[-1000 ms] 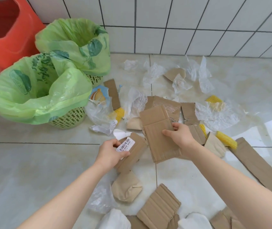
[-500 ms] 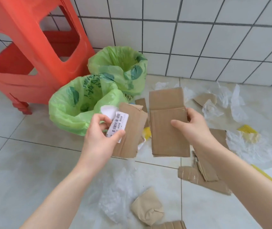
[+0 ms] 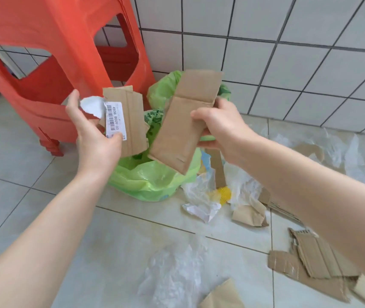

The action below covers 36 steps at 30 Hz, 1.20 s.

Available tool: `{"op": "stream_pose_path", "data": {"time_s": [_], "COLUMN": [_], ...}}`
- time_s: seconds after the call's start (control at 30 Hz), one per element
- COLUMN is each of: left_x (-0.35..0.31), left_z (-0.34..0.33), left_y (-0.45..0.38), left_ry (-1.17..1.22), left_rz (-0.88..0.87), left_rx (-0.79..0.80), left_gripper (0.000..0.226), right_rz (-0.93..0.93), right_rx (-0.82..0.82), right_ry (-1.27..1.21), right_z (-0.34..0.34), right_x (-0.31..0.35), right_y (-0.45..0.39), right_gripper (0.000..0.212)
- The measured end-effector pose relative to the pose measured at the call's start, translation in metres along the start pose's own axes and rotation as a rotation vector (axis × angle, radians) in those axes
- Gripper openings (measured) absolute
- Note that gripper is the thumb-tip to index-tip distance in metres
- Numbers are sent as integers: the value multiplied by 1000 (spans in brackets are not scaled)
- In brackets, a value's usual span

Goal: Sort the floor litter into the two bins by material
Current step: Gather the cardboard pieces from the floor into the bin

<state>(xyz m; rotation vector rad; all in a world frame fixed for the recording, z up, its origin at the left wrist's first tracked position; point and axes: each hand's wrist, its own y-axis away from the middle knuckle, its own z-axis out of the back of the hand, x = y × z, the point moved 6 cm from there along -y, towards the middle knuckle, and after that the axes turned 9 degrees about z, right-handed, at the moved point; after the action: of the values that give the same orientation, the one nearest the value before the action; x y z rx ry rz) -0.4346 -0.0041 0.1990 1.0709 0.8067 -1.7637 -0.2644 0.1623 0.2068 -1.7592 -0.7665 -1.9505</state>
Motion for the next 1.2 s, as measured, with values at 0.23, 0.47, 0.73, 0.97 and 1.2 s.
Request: {"op": "stream_pose_path", "data": {"time_s": [0.23,0.47,0.73,0.97,1.2], "left_x": [28,64,67,68,74], "left_z": [-29,-65,-70,-80,-93], "left_y": [-21,-19,-22,-20,-16], "left_ry": [-179,-398,-534,-619,-784], "left_rz": [84,226,140,121,61], "left_rx": [39,338,320,375,514], "left_gripper": [87,70,41,23,21], "right_rz": [279,324,111,183,460], "right_rx": [-47,61,205,302,217], "right_ry": [345,587,802,985,1315], "right_z": [-49,-65,-84,-91,-84], "right_x": [-9,-50,-72,-57,-57], "right_y": [-37,-35,-45,-41,-41], "right_gripper": [36,36,20,31,33]}}
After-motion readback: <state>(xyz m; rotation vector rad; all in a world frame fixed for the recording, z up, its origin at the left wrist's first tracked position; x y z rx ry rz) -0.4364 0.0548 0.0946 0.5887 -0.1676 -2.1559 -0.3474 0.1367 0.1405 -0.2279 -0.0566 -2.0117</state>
